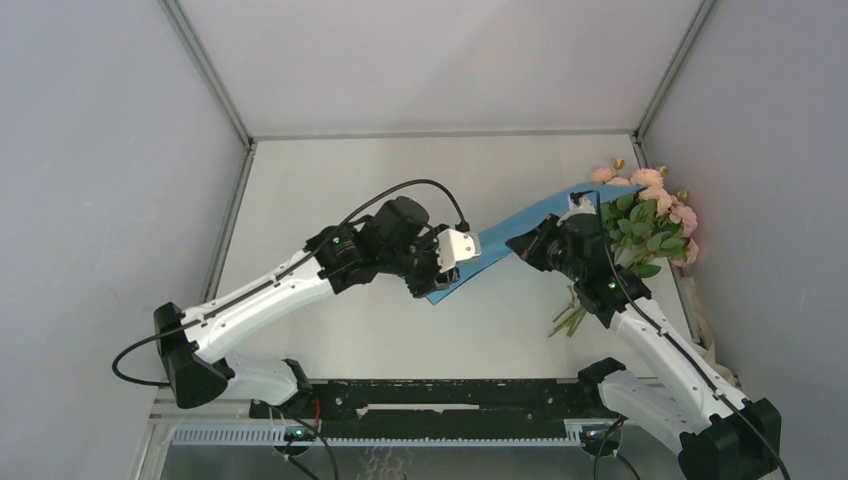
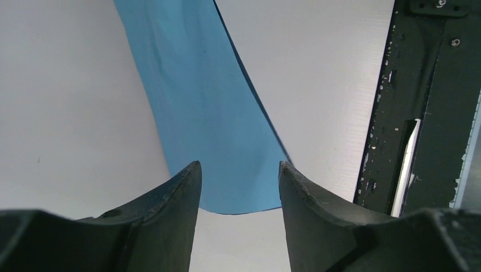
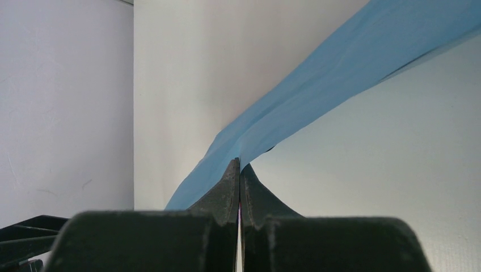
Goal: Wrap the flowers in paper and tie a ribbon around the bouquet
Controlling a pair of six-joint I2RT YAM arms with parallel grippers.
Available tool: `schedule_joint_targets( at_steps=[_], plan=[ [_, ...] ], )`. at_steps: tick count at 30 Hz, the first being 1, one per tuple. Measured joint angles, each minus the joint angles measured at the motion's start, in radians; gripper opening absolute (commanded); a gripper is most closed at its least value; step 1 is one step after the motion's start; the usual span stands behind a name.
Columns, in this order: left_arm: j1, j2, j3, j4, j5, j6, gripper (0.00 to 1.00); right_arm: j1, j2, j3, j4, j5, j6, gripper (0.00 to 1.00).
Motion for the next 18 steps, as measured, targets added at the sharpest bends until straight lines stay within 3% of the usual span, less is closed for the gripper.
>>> schedule_joint_targets(
  at_steps=[10,13,18],
  plan=[
    [-0.004,0.012,0.000,-0.009,0.023,-0.016,0.64,-0.001,0.000,0.000,-0.002,0.000,-0.003,0.00],
    [-0.015,0.012,0.000,-0.016,0.035,-0.019,0.56,-0.002,0.001,0.000,-0.003,0.000,-0.004,0.00],
    [-0.025,0.020,0.000,-0.023,0.025,-0.019,0.53,-0.002,0.002,0.000,-0.004,0.000,-0.006,0.00]
  ],
)
